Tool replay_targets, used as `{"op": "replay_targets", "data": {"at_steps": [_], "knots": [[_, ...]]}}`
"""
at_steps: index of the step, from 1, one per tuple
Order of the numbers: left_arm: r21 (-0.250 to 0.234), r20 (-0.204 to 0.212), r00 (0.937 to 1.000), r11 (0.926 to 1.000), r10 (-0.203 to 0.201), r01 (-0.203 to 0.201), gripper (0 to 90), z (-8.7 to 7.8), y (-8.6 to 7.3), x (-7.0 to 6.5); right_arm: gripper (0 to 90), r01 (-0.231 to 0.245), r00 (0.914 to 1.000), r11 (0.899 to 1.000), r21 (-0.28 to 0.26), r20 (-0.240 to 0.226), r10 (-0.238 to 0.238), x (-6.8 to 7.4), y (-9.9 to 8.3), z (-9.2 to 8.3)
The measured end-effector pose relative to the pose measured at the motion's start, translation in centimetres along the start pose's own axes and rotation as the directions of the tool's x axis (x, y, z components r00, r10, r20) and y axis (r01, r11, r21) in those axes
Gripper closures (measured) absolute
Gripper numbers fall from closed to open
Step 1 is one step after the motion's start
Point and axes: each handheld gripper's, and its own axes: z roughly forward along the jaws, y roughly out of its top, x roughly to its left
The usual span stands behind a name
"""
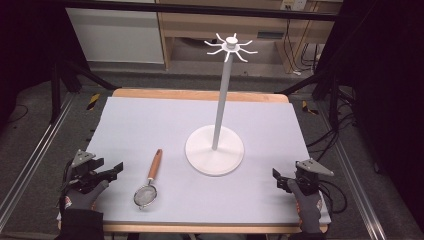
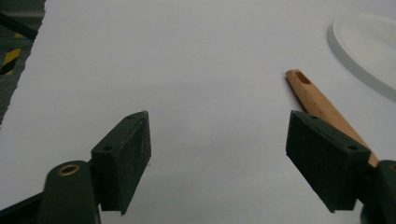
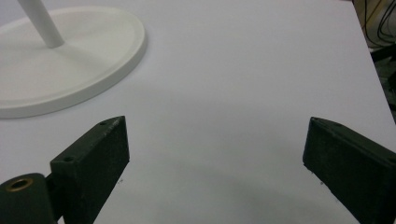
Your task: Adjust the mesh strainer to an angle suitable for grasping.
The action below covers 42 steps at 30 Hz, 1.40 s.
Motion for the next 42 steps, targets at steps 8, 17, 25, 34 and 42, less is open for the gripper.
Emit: {"op": "replay_targets", "data": {"at_steps": [8, 17, 25, 34, 42], "knots": [[0.000, 0.014, 0.9998, 0.9999, 0.016, -0.016, 26.7, -0.3, 0.4, -0.8, 8.6, 0.032, 0.9994, 0.999, -0.030, -0.008, -0.033, 0.4, 0.1, -0.1], [0.020, 0.035, 0.9980, 0.9984, 0.053, -0.054, 29.9, -0.4, 1.0, -2.4, 8.6, 0.042, 0.9991, 0.999, -0.024, 0.003, -0.042, 0.5, 0.3, -0.3], [0.031, 0.058, 0.9957, 0.9968, 0.073, -0.074, 31.0, -0.5, 1.7, -3.6, 8.0, 0.055, 0.9983, 0.998, -0.012, -0.020, -0.055, 0.8, 0.5, -0.3], [0.052, 0.071, 0.9926, 0.9934, 0.099, -0.102, 33.2, -0.1, 2.1, -4.9, 8.0, 0.077, 0.9964, 0.997, 0.006, -0.036, -0.076, 1.0, 0.7, -0.2], [0.084, 0.075, 0.9881, 0.9865, 0.134, -0.140, 34.6, 0.5, 2.6, -5.9, 8.0, 0.082, 0.9960, 0.997, 0.013, -0.036, -0.082, 1.0, 0.7, -0.1]]}}
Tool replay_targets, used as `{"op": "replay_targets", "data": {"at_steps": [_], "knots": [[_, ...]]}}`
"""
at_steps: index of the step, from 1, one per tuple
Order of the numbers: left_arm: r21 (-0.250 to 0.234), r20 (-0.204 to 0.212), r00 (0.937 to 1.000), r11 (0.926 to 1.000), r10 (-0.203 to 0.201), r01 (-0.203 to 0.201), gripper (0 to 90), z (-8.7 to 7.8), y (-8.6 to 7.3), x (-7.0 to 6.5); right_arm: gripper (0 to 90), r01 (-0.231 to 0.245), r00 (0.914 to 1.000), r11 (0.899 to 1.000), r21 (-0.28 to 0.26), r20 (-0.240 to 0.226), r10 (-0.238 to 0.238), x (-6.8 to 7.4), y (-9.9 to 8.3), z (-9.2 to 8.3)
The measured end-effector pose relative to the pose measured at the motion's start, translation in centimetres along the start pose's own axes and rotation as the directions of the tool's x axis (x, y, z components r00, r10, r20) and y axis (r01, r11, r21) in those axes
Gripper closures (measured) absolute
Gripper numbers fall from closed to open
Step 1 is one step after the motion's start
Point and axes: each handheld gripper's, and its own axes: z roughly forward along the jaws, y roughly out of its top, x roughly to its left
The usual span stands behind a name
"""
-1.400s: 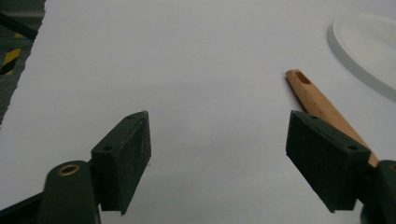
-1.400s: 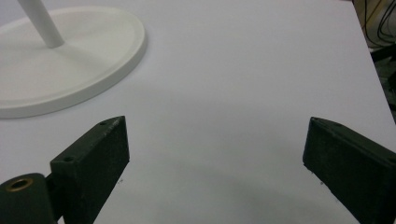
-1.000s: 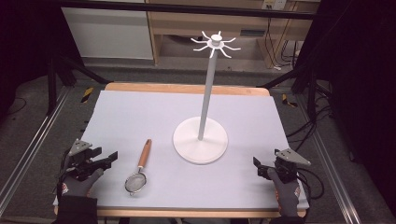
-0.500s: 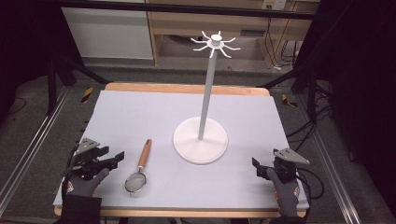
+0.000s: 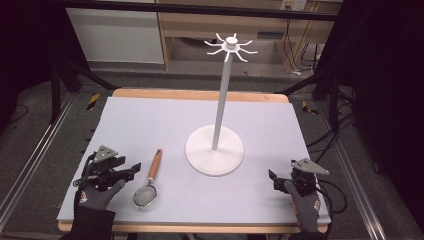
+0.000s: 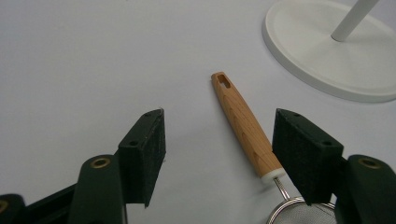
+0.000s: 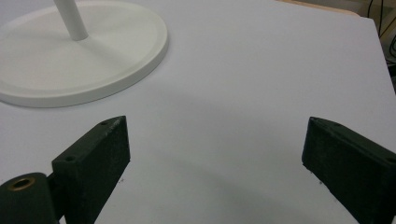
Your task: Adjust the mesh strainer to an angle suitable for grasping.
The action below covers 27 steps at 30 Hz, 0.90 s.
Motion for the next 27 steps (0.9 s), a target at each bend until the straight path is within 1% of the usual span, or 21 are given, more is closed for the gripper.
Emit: {"op": "replay_targets", "data": {"at_steps": [3, 6, 8, 10, 15, 20, 22, 25, 27], "knots": [[0.009, 0.009, 0.9999, 0.9999, 0.014, -0.014, 34.9, 0.1, 0.3, -0.3, 8.0, -0.009, 1.0000, 1.000, 0.003, 0.000, 0.009, 0.0, 0.0, -0.1], [0.015, 0.017, 0.9996, 0.9996, 0.023, -0.023, 35.0, 0.3, 0.7, -0.7, 8.0, -0.003, 1.0000, 1.000, 0.001, 0.003, 0.003, -0.1, 0.0, -0.1], [0.016, 0.017, 0.9995, 0.9995, 0.027, -0.028, 35.2, 0.3, 0.9, -0.8, 8.0, -0.006, 1.0000, 1.000, 0.003, -0.001, 0.006, 0.0, 0.0, -0.1], [0.022, 0.015, 0.9991, 0.9990, 0.040, -0.040, 35.3, 0.4, 1.5, -1.0, 8.0, -0.005, 1.0000, 1.000, 0.004, 0.001, 0.005, 0.0, 0.0, -0.1], [0.023, 0.016, 0.9990, 0.9988, 0.043, -0.043, 35.7, 0.9, 2.0, -1.1, 8.0, -0.003, 1.0000, 1.000, 0.004, -0.001, 0.003, -0.1, 0.0, -0.1], [0.039, 0.021, 0.9990, 0.9985, 0.039, -0.040, 36.9, 2.0, 2.5, -1.4, 8.0, -0.012, 0.9999, 1.000, 0.012, -0.006, 0.012, 0.0, 0.0, 0.0], [0.049, 0.021, 0.9988, 0.9977, 0.045, -0.046, 37.1, 2.4, 2.6, -1.6, 8.0, -0.009, 0.9999, 1.000, 0.014, -0.005, 0.009, 0.0, 0.0, 0.0], [0.053, 0.023, 0.9989, 0.9977, 0.042, -0.043, 37.4, 2.8, 2.6, -1.7, 8.0, -0.007, 1.0000, 1.000, 0.014, -0.007, 0.007, 0.0, 0.0, 0.0], [0.069, 0.024, 0.9987, 0.9965, 0.046, -0.047, 37.6, 3.5, 2.6, -1.9, 8.0, -0.002, 1.0000, 1.000, 0.017, -0.006, 0.002, -0.1, 0.0, 0.1]]}}
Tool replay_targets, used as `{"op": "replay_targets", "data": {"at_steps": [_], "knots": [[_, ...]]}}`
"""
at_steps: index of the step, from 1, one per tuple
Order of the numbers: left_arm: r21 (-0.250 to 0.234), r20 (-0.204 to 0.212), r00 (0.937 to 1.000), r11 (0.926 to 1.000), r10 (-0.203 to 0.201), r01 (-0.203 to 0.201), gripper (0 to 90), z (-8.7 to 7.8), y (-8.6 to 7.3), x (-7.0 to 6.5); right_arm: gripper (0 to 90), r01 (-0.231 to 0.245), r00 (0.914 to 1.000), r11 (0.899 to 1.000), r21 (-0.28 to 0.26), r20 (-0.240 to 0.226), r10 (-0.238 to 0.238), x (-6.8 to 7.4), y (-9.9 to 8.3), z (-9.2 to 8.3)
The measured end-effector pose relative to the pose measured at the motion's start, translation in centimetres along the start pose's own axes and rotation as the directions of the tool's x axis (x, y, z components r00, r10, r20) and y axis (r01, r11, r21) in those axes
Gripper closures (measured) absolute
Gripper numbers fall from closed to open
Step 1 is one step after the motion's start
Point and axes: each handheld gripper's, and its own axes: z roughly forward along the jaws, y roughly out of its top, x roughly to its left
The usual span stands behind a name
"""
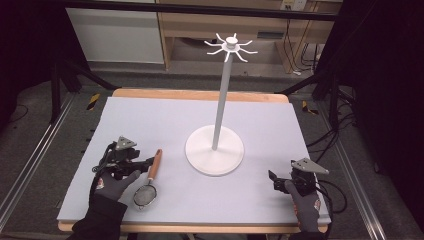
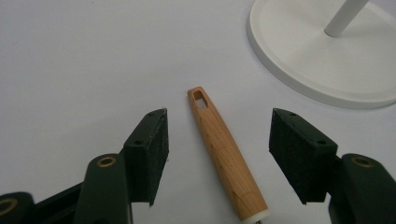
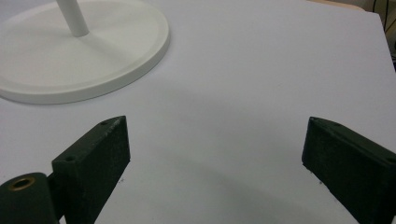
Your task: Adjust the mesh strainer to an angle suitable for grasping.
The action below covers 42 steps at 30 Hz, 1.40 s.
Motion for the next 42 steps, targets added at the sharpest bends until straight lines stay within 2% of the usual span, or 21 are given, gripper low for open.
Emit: {"op": "replay_targets", "data": {"at_steps": [8, 15, 22, 28, 34, 42], "knots": [[0.042, 0.001, 0.9997, 0.9988, 0.024, -0.024, 38.5, 1.6, 0.2, -0.7, 8.0, -0.004, 1.0000, 1.000, 0.006, -0.004, 0.004, 0.1, 0.0, 0.0], [0.096, -0.003, 0.9995, 0.9950, 0.031, -0.030, 40.8, 2.7, -0.1, -0.7, 8.0, 0.005, 1.0000, 1.000, 0.012, -0.005, -0.005, 0.1, -0.1, 0.2], [0.121, -0.010, 0.9994, 0.9922, 0.032, -0.031, 40.9, 3.4, -0.1, -0.9, 8.0, -0.002, 1.0000, 1.000, 0.018, -0.008, 0.002, 0.1, -0.1, 0.2], [0.165, -0.015, 0.9993, 0.9858, 0.034, -0.031, 41.5, 4.4, -0.7, -0.9, 8.0, 0.006, 0.9999, 1.000, 0.021, -0.011, -0.005, 0.1, -0.1, 0.3], [0.196, -0.025, 0.9991, 0.9803, 0.033, -0.027, 45.8, 4.9, -1.2, -1.1, 8.0, 0.002, 0.9999, 1.000, 0.023, -0.015, -0.002, 0.1, -0.1, 0.3], [0.214, -0.022, 0.9996, 0.9769, 0.017, -0.012, 53.4, 5.0, -1.3, -1.2, 8.0, 0.002, 0.9999, 1.000, 0.027, -0.015, -0.002, 0.1, -0.1, 0.4]]}}
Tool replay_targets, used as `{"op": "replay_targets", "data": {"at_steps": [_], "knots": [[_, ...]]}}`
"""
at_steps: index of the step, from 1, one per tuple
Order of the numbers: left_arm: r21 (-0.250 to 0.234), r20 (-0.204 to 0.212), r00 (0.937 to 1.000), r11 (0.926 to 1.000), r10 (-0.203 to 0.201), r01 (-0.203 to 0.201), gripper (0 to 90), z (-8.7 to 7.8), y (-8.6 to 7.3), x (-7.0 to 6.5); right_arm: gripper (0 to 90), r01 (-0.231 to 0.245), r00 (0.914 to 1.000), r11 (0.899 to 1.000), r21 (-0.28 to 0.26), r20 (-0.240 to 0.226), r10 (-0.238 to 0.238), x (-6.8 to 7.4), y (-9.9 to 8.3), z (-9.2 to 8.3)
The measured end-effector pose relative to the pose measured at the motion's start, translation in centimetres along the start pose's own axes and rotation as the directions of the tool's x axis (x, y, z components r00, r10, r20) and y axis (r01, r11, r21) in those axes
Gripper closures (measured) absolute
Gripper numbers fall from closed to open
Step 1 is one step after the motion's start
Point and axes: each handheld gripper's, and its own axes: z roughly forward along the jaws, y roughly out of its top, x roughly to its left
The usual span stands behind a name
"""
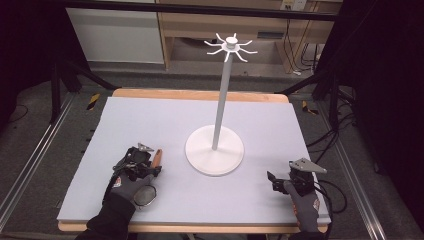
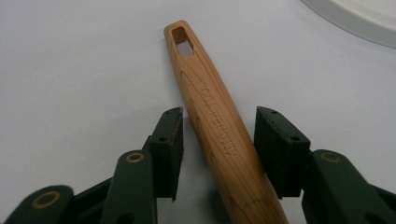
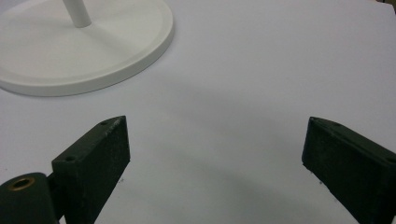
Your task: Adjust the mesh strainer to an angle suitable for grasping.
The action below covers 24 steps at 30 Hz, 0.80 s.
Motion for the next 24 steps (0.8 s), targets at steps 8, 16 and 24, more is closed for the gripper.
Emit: {"op": "replay_targets", "data": {"at_steps": [8, 16, 24], "knots": [[0.011, -0.005, 0.9997, 0.9996, -0.024, 0.024, 56.0, 0.06, 0.19, -0.06, 8.0, -0.006, 1.0000, 1.000, 0.003, 0.001, 0.006, -0.02, 0.03, 0.08], [0.017, 0.004, 0.9989, 0.9988, -0.047, 0.047, 61.3, -0.33, 0.22, 0.45, 8.0, -0.001, 1.0000, 1.000, 0.003, 0.001, 0.001, -0.13, 0.05, 0.10], [0.012, 0.029, 0.9980, 0.9984, -0.055, 0.055, 69.0, -0.73, 0.31, 0.36, 8.0, 0.003, 1.0000, 1.000, 0.005, 0.002, -0.003, -0.16, 0.05, 0.14]]}}
